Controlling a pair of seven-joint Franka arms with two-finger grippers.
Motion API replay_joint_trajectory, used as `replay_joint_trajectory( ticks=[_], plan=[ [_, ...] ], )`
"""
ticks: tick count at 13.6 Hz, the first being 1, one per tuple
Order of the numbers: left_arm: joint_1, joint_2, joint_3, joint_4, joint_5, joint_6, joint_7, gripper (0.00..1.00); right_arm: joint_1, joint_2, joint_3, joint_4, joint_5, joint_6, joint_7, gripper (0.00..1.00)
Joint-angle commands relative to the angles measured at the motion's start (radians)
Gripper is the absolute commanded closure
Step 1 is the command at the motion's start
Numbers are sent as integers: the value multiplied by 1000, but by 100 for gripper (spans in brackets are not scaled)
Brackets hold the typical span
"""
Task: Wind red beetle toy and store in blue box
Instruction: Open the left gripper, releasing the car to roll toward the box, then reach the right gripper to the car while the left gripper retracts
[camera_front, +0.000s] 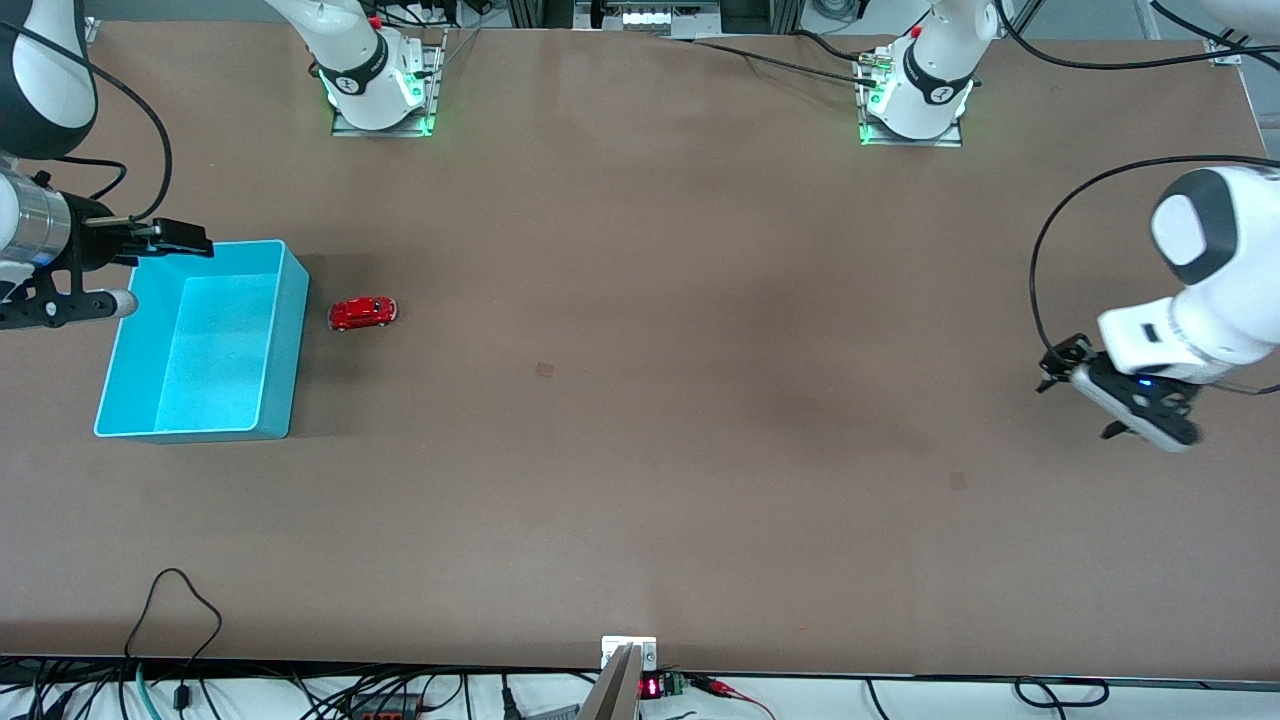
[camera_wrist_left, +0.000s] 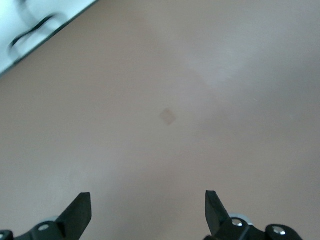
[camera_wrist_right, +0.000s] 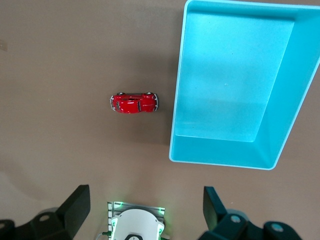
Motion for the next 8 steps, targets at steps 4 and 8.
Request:
replay_joint_trajectory(
  ticks=[4,8],
  plan=[
    [-167,-49,177,220,-18,-301,-445,0,-8,9,5,-14,41,-7,-8,0],
    [-185,-141,188,251,-21,-452,-648,0,4,16,10,-56,41,52,-10,0]
  ],
)
